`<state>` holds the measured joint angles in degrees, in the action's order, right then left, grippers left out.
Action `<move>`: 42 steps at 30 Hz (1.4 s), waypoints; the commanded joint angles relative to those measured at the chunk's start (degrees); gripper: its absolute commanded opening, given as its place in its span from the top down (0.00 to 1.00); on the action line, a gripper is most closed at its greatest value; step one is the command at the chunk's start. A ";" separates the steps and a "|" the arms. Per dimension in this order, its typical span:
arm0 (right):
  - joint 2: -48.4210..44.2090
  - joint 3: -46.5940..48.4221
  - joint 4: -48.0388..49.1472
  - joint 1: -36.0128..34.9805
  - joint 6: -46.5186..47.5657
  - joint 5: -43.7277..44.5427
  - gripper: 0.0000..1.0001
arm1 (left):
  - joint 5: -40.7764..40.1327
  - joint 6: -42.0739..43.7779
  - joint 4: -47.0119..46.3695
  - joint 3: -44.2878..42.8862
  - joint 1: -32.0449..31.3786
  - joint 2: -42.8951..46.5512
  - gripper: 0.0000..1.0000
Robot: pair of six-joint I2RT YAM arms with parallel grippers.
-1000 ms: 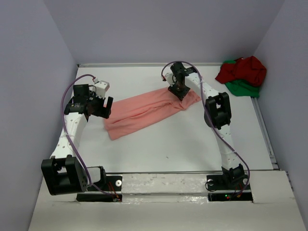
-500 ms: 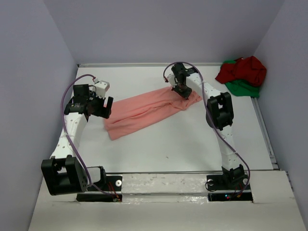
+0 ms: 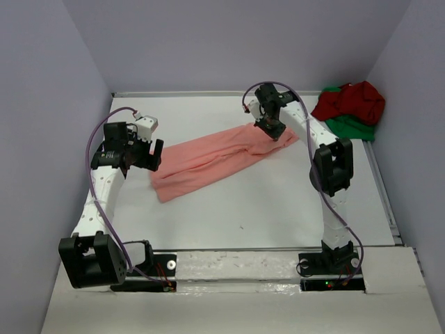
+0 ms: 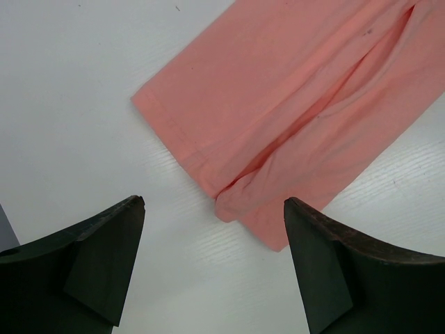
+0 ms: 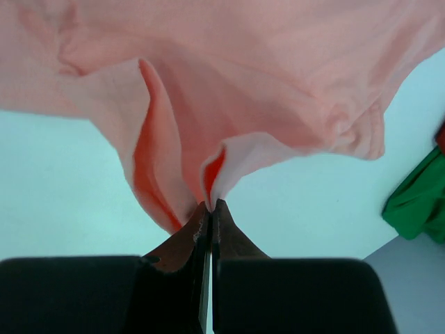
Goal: Fold and stack the t-shirts
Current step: Fold the other side of the tshirt into a rectangle
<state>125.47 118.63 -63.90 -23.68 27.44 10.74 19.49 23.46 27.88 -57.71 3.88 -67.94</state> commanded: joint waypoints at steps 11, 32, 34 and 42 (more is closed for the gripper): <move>-11.83 -17.28 -1.93 -0.93 -3.27 -3.80 1.00 | 1.96 -0.26 -0.98 -0.03 0.34 2.46 0.09; -17.89 -16.06 -1.43 -0.93 0.07 -13.57 0.21 | 2.40 -0.17 -0.90 0.14 0.34 2.02 0.09; -18.85 -16.15 2.09 -0.93 0.25 -7.63 0.20 | 2.40 -0.26 -0.90 0.06 0.25 2.11 0.09; -12.10 -13.76 2.46 -0.93 -0.55 -8.10 0.25 | 2.05 -0.08 -1.07 0.85 0.34 3.43 0.09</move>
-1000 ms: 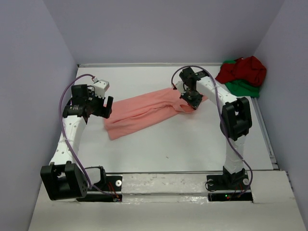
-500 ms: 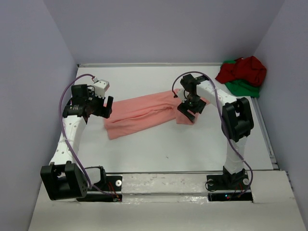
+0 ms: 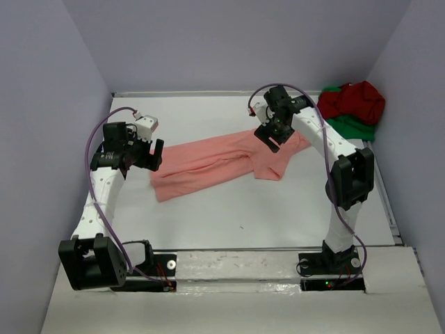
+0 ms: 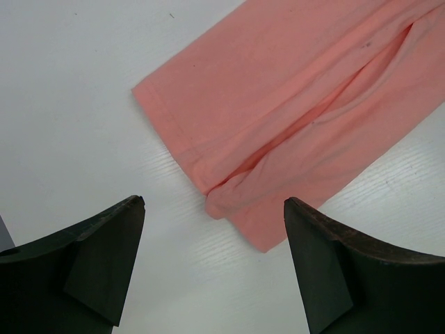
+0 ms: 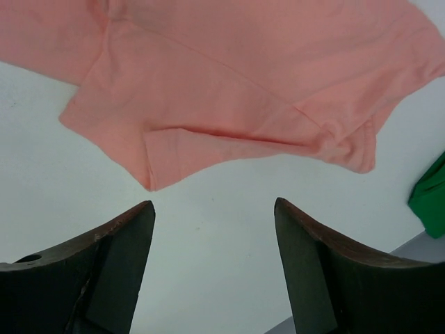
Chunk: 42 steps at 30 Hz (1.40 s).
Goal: Fold and stack the t-shirts
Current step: Fold the other side of the tshirt into a rectangle
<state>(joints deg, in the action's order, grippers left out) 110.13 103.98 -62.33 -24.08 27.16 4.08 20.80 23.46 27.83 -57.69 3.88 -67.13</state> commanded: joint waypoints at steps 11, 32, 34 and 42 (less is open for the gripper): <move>8.00 -2.82 3.00 -0.53 -0.70 -3.55 0.38 | 0.47 0.00 -1.29 1.71 0.34 3.50 0.09; 14.76 -2.21 1.50 -1.06 -0.44 -7.42 0.45 | -0.05 0.00 -1.47 2.32 0.34 3.59 0.09; 15.20 -2.21 1.59 -1.59 -0.44 -6.89 0.45 | -0.06 0.09 -1.55 2.32 0.34 3.50 0.09; 14.86 -3.00 2.21 -1.59 -0.61 -5.31 0.52 | -0.06 0.00 -1.47 2.32 0.34 3.24 0.09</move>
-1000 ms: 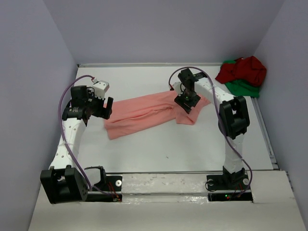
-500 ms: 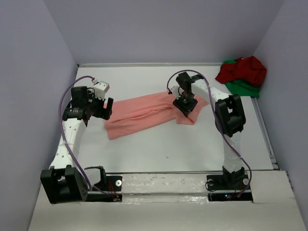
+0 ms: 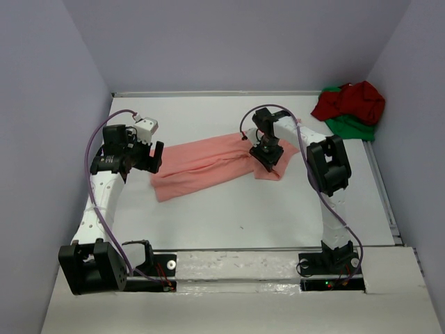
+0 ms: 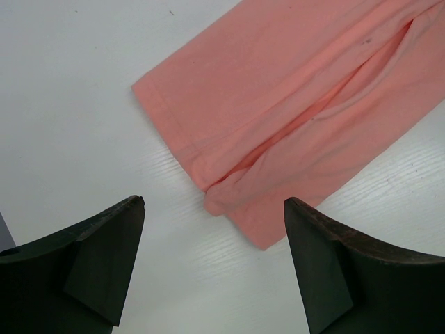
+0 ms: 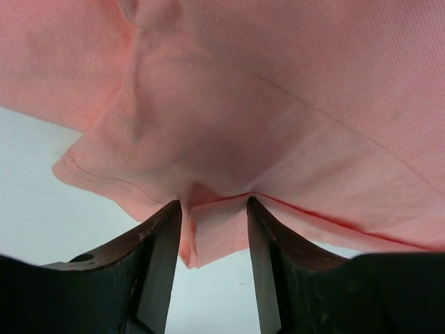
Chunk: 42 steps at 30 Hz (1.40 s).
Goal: Fold and stack the t-shirts
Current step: Fold the other side of the tshirt into a rectangle
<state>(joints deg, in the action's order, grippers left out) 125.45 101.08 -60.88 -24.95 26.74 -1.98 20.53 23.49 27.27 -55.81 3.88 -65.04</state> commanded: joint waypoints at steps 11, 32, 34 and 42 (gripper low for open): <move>-4.42 -0.35 0.15 -0.71 -0.81 4.70 0.92 | 0.65 -0.02 -0.81 0.09 0.34 1.49 0.09; -17.08 -12.57 0.50 -0.71 -3.36 9.62 1.00 | 1.97 -0.28 -0.72 -0.09 0.34 1.84 0.09; -17.34 -14.24 0.85 -0.71 -3.54 10.32 1.00 | 1.97 -0.28 -0.72 0.00 0.25 2.19 0.09; -18.92 -20.83 4.44 -0.71 -5.20 22.24 0.83 | 1.97 -0.28 -0.72 0.26 0.34 2.28 0.09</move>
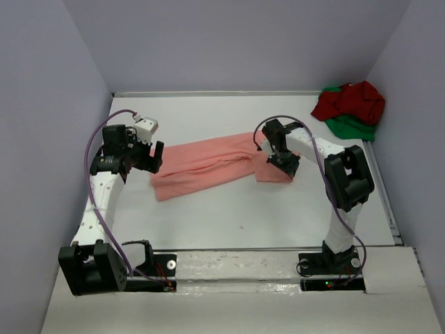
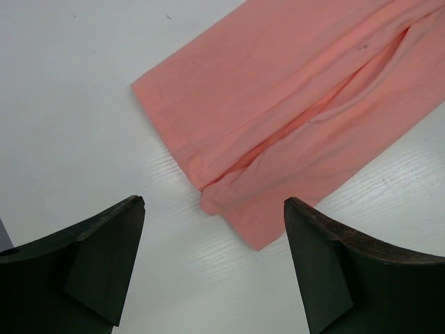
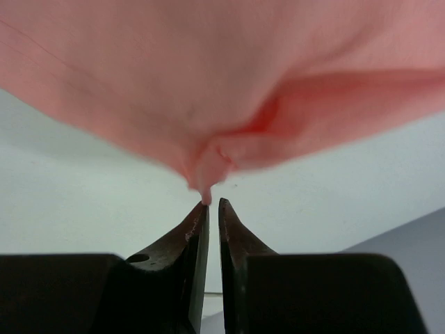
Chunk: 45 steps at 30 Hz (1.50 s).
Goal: Fold and stack the t-shirts
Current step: Fold the other side of the tshirt into a rectangle
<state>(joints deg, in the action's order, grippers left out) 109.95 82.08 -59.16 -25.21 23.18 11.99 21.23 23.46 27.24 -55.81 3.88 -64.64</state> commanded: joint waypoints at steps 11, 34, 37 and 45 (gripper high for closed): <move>-3.95 -3.87 5.02 -0.45 -5.34 17.21 0.38 | 1.18 -0.08 -0.88 0.88 0.34 2.85 0.09; -4.93 6.60 3.26 -0.45 0.46 -15.76 0.37 | 0.04 -0.17 -0.53 0.53 0.43 3.12 0.09; -3.17 6.33 3.61 -0.45 0.55 -16.73 0.37 | -0.14 -0.09 -0.53 0.62 0.43 3.12 0.09; -0.35 5.72 4.22 -0.45 0.11 -13.23 0.37 | -0.23 -0.17 -0.35 0.53 0.43 2.77 0.09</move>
<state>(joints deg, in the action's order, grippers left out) 109.93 88.12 -56.34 -25.21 23.18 -2.59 20.78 23.46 27.24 -55.24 3.88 -62.83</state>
